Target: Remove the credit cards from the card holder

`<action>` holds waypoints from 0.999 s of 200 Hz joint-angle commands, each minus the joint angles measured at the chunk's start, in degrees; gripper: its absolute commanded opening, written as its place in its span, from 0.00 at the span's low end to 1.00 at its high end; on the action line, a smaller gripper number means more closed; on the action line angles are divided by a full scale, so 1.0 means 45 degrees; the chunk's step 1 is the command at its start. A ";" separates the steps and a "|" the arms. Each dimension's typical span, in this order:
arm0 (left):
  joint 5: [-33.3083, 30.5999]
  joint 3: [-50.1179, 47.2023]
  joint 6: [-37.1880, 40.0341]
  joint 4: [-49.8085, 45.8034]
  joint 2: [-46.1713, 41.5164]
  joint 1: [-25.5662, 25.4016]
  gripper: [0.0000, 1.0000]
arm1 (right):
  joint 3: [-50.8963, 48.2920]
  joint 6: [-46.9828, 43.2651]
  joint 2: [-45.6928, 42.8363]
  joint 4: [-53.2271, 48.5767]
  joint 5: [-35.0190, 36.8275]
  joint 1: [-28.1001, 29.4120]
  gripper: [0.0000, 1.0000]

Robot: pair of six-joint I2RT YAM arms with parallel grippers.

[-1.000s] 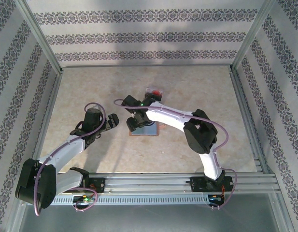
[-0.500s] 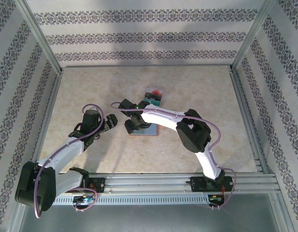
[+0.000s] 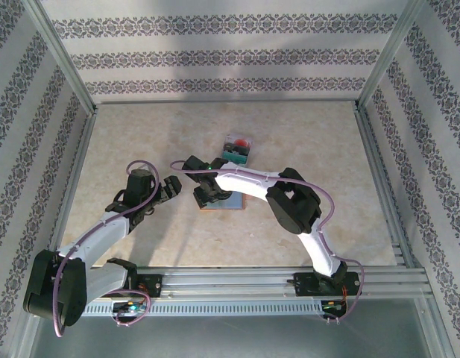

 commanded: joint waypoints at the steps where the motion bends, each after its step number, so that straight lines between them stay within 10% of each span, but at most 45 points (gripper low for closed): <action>1: 0.0117 -0.0147 -0.0176 0.0347 -0.0113 0.0219 0.99 | -0.0517 0.0297 0.0149 0.0078 -0.0132 -0.0105 0.61; 103: 0.0263 0.0211 0.0019 0.0064 -0.0220 0.0266 0.99 | -0.2249 0.0277 -0.1331 0.1445 -0.1328 -0.0594 0.25; 200: -0.0025 0.0045 0.0588 -0.0270 -0.1899 0.0098 1.00 | -0.4843 -0.0155 -0.3751 0.2020 -0.2692 -0.0396 0.21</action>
